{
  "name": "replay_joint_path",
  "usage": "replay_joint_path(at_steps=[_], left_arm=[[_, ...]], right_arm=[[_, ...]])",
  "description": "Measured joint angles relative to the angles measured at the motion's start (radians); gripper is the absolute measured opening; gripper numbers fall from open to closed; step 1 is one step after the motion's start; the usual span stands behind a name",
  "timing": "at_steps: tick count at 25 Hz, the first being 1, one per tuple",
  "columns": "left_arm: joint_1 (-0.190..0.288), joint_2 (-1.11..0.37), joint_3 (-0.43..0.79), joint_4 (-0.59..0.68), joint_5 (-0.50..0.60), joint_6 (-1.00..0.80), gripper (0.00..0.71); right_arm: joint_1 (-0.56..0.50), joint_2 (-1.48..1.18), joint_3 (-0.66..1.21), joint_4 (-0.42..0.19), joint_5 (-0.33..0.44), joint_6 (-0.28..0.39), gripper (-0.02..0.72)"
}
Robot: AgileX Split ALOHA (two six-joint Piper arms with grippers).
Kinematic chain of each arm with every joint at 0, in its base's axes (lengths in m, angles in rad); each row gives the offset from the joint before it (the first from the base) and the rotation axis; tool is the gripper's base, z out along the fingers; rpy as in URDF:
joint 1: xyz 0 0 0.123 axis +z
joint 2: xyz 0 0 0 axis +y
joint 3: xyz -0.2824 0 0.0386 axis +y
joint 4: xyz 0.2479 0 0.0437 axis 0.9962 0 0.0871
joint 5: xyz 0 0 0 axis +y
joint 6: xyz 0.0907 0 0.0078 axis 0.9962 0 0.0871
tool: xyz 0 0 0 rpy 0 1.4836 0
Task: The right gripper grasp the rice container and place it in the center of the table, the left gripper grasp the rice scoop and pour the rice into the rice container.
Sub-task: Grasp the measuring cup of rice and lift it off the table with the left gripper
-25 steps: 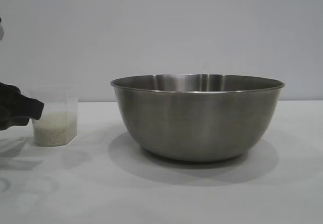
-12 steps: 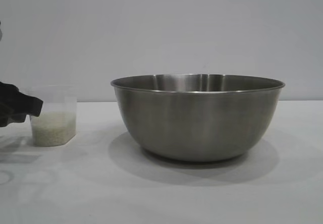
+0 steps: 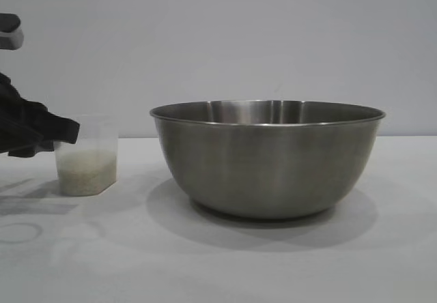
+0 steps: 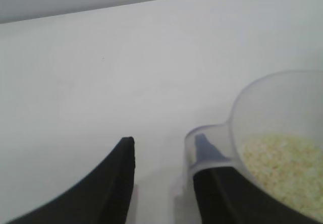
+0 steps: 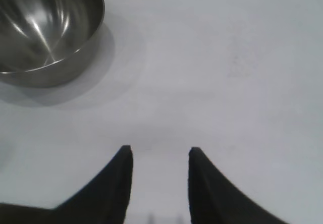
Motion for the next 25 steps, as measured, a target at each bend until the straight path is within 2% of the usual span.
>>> replay_joint_path(at_steps=[3, 10, 16, 21, 25], left_arm=[[0.0, 0.002, -0.008, 0.053, 0.0, 0.006, 0.0], [0.002, 0.0, -0.028, 0.098, 0.002, 0.033, 0.0], [0.002, -0.081, -0.028, 0.166, 0.014, 0.103, 0.0], [0.002, -0.176, -0.03, 0.206, 0.014, 0.255, 0.0], [0.002, -0.219, -0.061, 0.312, 0.014, 0.419, 0.0]], right_arm=[[0.0, 0.0, 0.0, 0.0, 0.0, 0.0, 0.26], [0.0, 0.0, 0.0, 0.0, 0.0, 0.0, 0.26], [0.0, 0.0, 0.0, 0.0, 0.0, 0.0, 0.26], [0.0, 0.0, 0.0, 0.0, 0.0, 0.0, 0.26], [0.0, 0.0, 0.0, 0.0, 0.0, 0.0, 0.26]])
